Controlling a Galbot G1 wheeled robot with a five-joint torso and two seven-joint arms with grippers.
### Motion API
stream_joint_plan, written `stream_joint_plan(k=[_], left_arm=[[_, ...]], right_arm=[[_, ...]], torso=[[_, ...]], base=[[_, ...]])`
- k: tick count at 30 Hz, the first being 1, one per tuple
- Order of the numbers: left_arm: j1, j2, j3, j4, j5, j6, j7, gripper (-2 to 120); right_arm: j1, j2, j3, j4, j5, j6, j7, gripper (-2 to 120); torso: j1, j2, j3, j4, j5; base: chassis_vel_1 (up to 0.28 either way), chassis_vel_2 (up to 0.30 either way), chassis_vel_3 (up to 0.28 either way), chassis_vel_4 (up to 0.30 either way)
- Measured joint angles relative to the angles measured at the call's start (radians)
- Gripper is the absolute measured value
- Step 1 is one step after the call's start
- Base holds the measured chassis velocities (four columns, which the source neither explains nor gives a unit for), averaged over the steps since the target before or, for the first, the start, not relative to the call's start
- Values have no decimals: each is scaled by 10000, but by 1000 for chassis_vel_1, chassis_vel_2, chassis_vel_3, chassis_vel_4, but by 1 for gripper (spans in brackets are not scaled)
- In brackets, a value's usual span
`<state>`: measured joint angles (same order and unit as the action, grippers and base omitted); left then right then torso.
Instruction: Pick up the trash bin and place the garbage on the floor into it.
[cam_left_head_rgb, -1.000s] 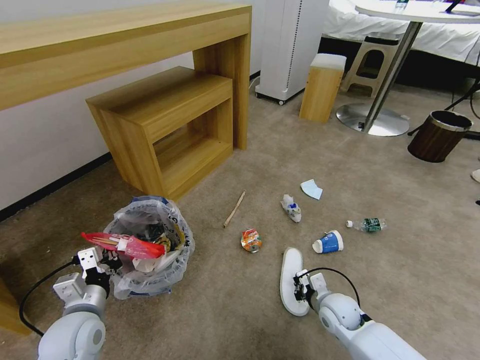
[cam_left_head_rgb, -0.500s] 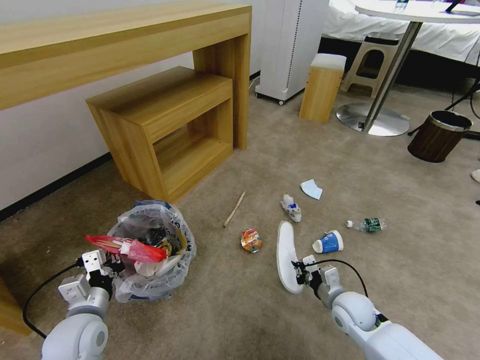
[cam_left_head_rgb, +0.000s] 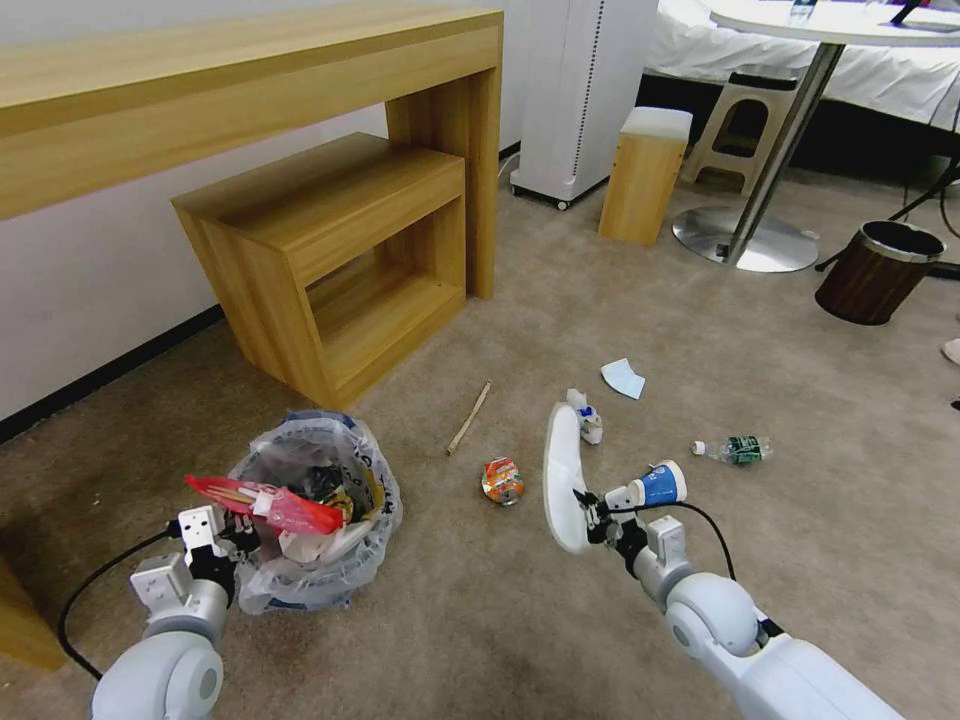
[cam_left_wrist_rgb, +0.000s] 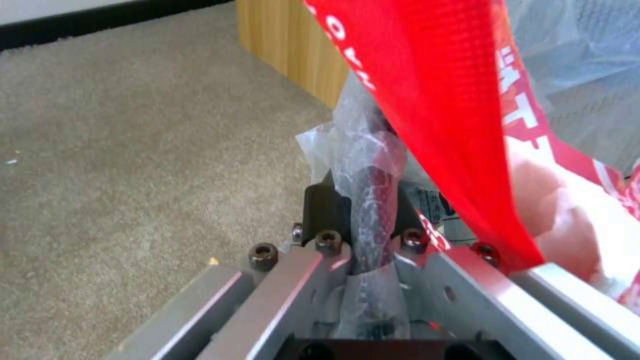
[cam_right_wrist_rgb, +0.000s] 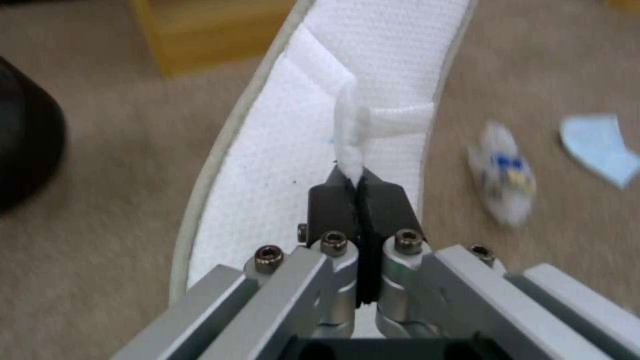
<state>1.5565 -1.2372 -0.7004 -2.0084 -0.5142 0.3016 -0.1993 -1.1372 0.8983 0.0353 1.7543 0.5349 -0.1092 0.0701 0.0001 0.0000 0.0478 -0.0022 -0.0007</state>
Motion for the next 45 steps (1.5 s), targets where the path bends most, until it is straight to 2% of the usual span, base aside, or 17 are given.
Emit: stream_joint_plan(k=[14, 22, 32, 40, 45], left_arm=[[137, 288, 376, 35, -176, 249, 6, 0], [246, 527, 457, -150, -640, 535, -66, 0], [308, 1044, 370, -1180, -2726, 1849, -974, 0], [120, 1391, 305, -1333, -3310, 2176, -1157, 0], [-49, 1912, 308, -1238, -3641, 2277, -1118, 0]], right_arm=[[781, -528, -478, 1803, 184, 669, 215, 0], [1276, -655, -880, 2066, 301, 1301, 83, 0], [1680, -812, -1211, 2423, 368, 1776, -248, 0], [2100, -835, -1531, 2579, 443, 1988, -422, 0], [2557, -884, -1844, 2621, 563, 2127, -694, 0]], torso=[[0, 0, 0, 0, -2], [0, 0, 0, 0, -1], [0, 0, 0, 0, 1], [0, 0, 0, 1, -1], [0, 0, 0, 0, -1]], base=[[0, 0, 0, 0], [0, 0, 0, 0], [0, 0, 0, 0], [0, 0, 0, 0], [0, 0, 0, 0]])
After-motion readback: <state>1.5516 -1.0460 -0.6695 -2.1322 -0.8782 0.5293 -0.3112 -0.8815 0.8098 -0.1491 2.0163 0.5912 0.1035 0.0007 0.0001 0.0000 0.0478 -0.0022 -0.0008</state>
